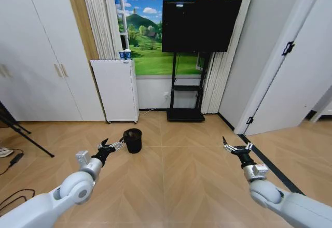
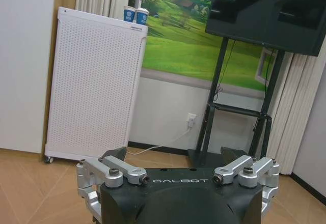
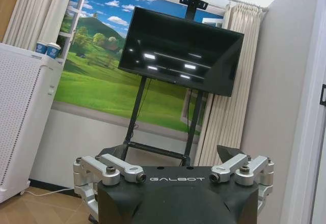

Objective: Pick up the trash bin and place the garbage on the floor into it.

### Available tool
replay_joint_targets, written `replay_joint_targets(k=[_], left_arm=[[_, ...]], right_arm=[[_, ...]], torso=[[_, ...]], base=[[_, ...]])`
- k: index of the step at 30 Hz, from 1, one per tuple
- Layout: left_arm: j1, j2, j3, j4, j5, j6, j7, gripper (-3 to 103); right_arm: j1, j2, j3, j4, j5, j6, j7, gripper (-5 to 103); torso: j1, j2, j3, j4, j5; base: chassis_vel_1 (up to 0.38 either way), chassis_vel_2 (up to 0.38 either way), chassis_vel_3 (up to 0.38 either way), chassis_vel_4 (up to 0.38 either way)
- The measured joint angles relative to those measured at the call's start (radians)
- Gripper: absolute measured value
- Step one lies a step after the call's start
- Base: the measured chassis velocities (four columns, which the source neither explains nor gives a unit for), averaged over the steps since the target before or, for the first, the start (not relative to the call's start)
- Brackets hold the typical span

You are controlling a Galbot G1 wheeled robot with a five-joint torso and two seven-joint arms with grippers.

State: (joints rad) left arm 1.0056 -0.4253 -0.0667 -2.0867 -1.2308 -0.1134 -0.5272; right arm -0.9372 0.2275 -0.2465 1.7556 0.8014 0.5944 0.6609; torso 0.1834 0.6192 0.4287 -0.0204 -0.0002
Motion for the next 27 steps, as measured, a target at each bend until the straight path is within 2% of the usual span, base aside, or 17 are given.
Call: replay_joint_targets(k=[5, 7, 8, 10, 27], left_arm=[[-0.001, -0.006, -0.010, -0.009, -0.004, 0.005, -0.007, 100], [0.005, -0.006, -0.016, -0.017, -0.005, 0.040, -0.025, 100], [0.005, -0.006, -0.016, -0.017, -0.005, 0.040, -0.025, 100], [0.007, -0.006, -0.018, -0.021, -0.006, 0.058, -0.034, 100], [0.009, -0.005, -0.018, -0.022, -0.006, 0.060, -0.035, 100]], right_arm=[[0.001, -0.032, -0.001, 0.037, 0.021, -0.010, 0.009, 100], [0.013, -0.046, -0.001, 0.061, 0.042, -0.014, 0.017, 100], [0.013, -0.046, -0.001, 0.061, 0.042, -0.014, 0.017, 100], [0.020, -0.067, 0.002, 0.105, 0.085, -0.050, 0.025, 100], [0.020, -0.068, 0.004, 0.110, 0.091, -0.059, 0.028, 100]], torso=[[0.000, 0.000, 0.000, -0.0002, 0.0003], [0.000, 0.000, 0.000, -0.0001, 0.0002], [0.000, 0.000, 0.000, -0.0001, 0.0002], [0.000, 0.000, 0.000, -0.0001, 0.0001], [0.000, 0.000, 0.000, -0.0002, 0.0002]], base=[[0.022, -0.006, -0.025, 0.003], [0.000, 0.000, 0.000, 0.000], [0.000, 0.000, 0.000, 0.000], [0.000, 0.000, 0.000, 0.000], [0.000, 0.000, 0.000, 0.000]])
